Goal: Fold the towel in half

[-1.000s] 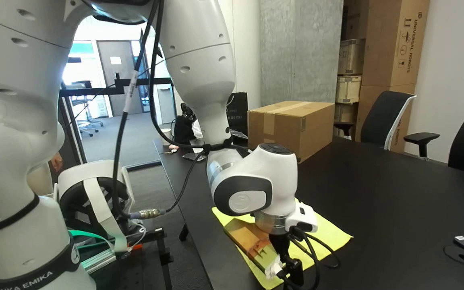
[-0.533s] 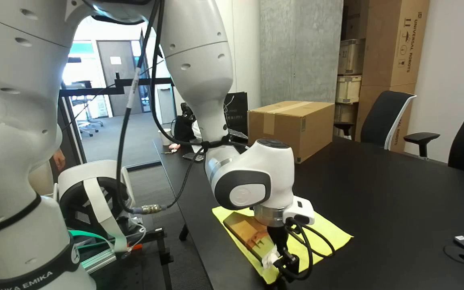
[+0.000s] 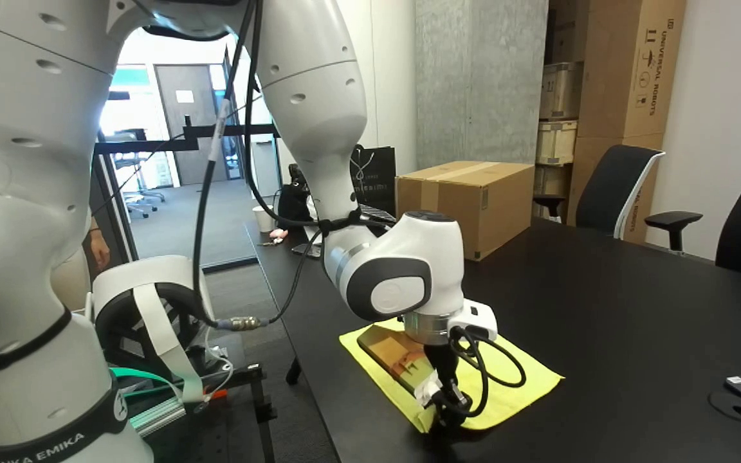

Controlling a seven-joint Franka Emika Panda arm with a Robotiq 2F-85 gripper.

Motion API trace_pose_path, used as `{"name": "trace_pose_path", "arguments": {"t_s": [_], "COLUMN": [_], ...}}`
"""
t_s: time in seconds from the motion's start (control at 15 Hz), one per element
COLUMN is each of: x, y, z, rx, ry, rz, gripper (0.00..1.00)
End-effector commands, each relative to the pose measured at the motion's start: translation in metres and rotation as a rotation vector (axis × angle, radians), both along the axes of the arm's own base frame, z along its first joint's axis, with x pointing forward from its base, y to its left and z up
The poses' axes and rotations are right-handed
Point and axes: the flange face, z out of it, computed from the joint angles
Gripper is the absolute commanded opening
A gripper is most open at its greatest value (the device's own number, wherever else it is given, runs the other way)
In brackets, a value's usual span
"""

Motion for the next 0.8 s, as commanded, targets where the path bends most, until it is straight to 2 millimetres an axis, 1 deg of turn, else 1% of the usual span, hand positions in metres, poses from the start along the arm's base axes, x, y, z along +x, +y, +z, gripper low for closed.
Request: {"name": "trace_pose_path", "arguments": {"t_s": [0.0, 0.2, 0.4, 0.73], "x": [0.012, 0.024, 0.042, 0.083], "y": [0.006, 0.012, 0.015, 0.003], "z": [0.018, 0.028, 0.043, 0.066], "rx": [-0.048, -0.064, -0.070, -0.062], "ry": [0.000, 0.019, 0.024, 0.015], "rz": [-0.025, -0.041, -0.045, -0.044], "gripper": [0.10, 0.10, 0.09, 0.09]}}
